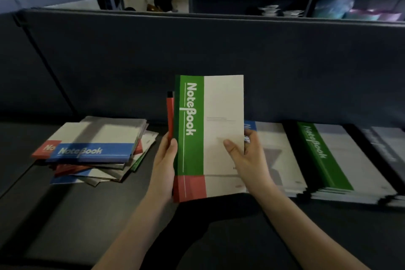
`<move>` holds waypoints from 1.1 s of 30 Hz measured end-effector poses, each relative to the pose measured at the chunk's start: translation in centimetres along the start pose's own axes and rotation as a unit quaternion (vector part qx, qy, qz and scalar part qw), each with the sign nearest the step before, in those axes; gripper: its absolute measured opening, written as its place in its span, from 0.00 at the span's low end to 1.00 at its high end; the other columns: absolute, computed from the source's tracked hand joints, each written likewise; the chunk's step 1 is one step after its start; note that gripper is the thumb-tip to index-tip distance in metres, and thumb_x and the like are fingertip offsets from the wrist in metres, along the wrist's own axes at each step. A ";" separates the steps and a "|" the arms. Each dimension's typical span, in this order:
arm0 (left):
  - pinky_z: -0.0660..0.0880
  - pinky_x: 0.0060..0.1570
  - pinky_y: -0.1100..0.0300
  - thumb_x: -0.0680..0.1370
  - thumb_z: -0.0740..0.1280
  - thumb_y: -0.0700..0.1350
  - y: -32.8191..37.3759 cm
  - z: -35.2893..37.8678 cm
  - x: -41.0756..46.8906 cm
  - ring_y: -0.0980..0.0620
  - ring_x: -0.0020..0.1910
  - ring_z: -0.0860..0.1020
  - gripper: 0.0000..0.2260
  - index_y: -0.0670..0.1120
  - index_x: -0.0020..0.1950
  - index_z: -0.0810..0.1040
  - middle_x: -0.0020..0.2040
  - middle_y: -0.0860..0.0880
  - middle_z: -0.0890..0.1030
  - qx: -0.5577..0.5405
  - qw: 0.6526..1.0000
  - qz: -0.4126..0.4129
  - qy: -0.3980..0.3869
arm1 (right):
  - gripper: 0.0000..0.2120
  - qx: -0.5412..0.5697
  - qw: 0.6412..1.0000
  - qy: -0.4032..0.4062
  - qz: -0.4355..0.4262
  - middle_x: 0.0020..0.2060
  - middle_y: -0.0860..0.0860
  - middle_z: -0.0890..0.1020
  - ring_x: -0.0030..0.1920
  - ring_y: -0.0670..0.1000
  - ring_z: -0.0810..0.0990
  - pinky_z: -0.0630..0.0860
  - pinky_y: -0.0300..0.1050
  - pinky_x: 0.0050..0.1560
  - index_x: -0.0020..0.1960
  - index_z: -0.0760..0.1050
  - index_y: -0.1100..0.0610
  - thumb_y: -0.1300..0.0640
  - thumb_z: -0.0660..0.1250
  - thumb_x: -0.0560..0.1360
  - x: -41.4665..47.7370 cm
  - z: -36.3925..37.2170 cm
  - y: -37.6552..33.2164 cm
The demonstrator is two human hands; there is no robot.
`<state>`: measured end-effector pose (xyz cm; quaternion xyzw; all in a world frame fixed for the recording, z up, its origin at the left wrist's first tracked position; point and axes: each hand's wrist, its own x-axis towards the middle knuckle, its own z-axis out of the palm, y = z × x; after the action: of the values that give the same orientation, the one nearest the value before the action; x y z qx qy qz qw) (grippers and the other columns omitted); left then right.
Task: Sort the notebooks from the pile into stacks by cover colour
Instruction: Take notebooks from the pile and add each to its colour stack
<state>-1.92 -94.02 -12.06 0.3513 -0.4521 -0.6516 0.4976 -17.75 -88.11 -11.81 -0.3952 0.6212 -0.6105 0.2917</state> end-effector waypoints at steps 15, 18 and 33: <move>0.78 0.43 0.61 0.82 0.56 0.48 -3.0 9.6 -3.8 0.55 0.51 0.82 0.12 0.61 0.61 0.73 0.54 0.55 0.83 0.021 0.997 0.002 -0.068 | 0.09 -0.030 0.992 0.124 -0.008 0.44 0.47 0.82 0.41 0.44 0.82 0.73 0.31 0.32 0.48 0.68 0.48 0.58 0.67 0.77 -1.7 -11.9 0.1; 0.76 0.47 0.58 0.82 0.57 0.50 -3.6 10.7 -4.3 0.57 0.51 0.81 0.11 0.63 0.60 0.72 0.55 0.56 0.81 0.067 0.996 0.028 -0.048 | 0.08 -0.064 0.987 0.148 -0.003 0.44 0.49 0.83 0.40 0.45 0.82 0.75 0.33 0.32 0.52 0.70 0.50 0.57 0.67 0.76 -1.2 -15.4 0.2; 0.77 0.46 0.59 0.80 0.60 0.51 -4.7 12.6 -6.5 0.60 0.48 0.82 0.13 0.58 0.65 0.70 0.54 0.57 0.80 0.115 0.991 0.066 0.011 | 0.27 -0.395 0.906 0.136 0.068 0.68 0.60 0.71 0.68 0.60 0.69 0.67 0.49 0.65 0.74 0.62 0.59 0.62 0.66 0.77 1.5 -26.7 3.2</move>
<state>-13.24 -84.28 -12.02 0.3823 -0.5411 -0.5570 0.5008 -41.53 -75.42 -12.56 -0.3478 0.8708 -0.3414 0.0654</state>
